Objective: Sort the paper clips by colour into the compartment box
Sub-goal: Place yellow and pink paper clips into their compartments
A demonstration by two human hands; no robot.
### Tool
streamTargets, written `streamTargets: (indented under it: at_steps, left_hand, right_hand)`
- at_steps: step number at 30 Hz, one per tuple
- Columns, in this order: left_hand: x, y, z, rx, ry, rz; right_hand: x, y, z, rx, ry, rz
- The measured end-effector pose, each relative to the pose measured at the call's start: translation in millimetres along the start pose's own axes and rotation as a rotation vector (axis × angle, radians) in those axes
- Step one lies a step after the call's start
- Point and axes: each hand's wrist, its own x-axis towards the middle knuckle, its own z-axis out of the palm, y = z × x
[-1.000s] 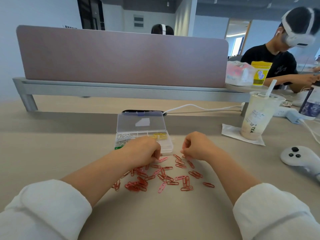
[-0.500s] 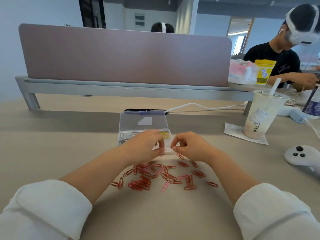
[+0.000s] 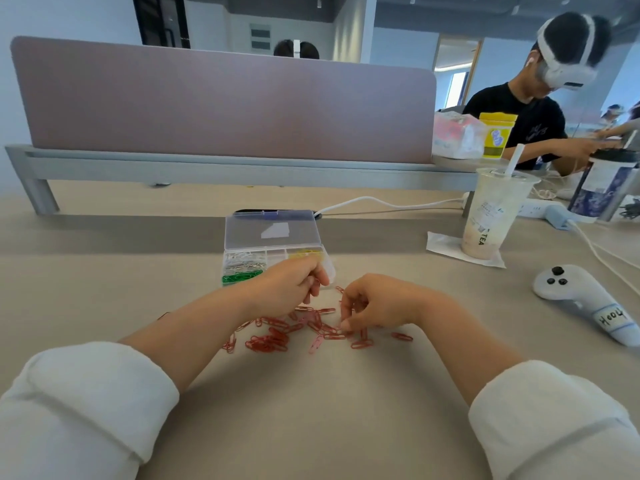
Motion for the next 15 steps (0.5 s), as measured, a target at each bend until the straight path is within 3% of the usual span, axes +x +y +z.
streamTargets:
  at_steps: [4,9,15]
  left_hand:
    - [-15,-3,-5,0.093,0.042,-0.118]
    - [-28,-13,-5,0.466,0.07,-0.046]
    - [-21,-11,6,0.423,0.166,-0.056]
  right_hand:
    - [0,-7,3,0.053,0.041,0.018]
    - [-2,-21,11,0.193,0.016,-0.076]
    - [-10,-26,15,0.269,0.063,-0.103]
